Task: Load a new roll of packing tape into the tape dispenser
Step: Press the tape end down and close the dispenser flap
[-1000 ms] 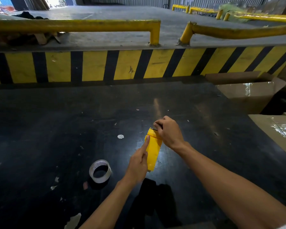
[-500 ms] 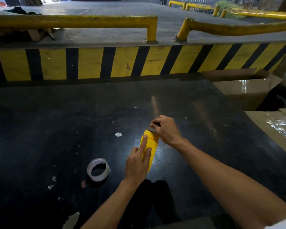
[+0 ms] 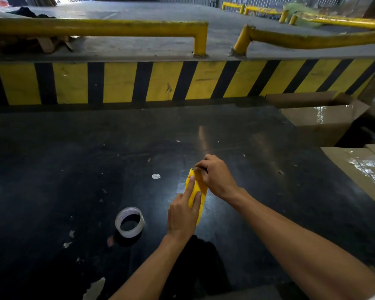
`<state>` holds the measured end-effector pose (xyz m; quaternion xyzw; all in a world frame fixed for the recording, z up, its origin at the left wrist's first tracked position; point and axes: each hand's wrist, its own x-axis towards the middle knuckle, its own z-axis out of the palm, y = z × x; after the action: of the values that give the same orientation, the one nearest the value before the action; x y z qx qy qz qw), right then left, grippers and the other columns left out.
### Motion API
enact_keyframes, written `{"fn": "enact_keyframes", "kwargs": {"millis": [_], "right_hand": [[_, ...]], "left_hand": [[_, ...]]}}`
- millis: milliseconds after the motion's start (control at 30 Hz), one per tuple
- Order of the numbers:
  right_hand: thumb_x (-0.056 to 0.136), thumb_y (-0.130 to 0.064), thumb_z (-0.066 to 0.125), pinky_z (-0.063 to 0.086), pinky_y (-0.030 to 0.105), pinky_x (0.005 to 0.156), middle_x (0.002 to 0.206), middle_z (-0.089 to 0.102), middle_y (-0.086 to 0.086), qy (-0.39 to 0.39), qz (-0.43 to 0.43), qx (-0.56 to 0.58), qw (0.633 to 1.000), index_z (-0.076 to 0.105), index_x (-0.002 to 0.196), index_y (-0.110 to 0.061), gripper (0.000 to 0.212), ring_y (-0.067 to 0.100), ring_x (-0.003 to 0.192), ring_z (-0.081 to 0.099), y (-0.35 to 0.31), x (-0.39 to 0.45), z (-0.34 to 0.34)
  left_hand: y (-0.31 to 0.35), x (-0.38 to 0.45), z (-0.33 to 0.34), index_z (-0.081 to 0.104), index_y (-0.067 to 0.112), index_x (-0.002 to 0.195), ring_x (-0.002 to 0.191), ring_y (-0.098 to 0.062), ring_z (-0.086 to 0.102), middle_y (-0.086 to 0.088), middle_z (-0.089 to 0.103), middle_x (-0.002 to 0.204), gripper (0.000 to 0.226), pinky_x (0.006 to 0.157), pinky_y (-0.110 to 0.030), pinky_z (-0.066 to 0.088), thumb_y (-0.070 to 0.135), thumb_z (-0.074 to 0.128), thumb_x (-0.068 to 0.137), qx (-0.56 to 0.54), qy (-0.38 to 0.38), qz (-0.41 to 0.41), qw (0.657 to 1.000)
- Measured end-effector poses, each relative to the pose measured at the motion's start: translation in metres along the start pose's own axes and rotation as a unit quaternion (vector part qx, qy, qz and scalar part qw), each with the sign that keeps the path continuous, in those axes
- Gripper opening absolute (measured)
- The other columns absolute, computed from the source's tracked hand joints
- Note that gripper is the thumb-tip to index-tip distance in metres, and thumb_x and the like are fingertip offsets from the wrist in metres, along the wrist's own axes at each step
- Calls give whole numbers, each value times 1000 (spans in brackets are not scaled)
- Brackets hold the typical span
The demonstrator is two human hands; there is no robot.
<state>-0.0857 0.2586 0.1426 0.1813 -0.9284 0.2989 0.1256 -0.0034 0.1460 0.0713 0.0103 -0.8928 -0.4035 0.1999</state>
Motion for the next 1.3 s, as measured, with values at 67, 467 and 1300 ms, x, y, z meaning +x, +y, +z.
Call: {"fn": "enact_keyframes", "kwargs": {"millis": [67,467,1300], "right_hand": [[95,-12,58,49,35,81,99,67,16,-28,15,-9,999,75,106,-4,22,30,95,61,0,2,0],[95,-13,56,54,31,88,116,66,10,42,211,223,951,60,129,-13,35,14,96,61,5,-36,12],[98,0,52,58,31,76,105,66,4,-128,339,466,807,48,140,-35,55,13,83,64,45,-87,67]], "left_hand": [[2,0,0,35,36,153,87,-24,68,-8,72,100,54,77,-37,54,35,52,101,-23,-9,-24,999],[7,14,-1,33,18,144,83,-28,65,-15,67,103,38,63,-29,42,25,35,107,-116,-36,-178,977],[-27,14,9,31,38,153,97,-22,68,-6,70,124,72,95,-47,55,22,51,86,-148,-225,-268,925]]}}
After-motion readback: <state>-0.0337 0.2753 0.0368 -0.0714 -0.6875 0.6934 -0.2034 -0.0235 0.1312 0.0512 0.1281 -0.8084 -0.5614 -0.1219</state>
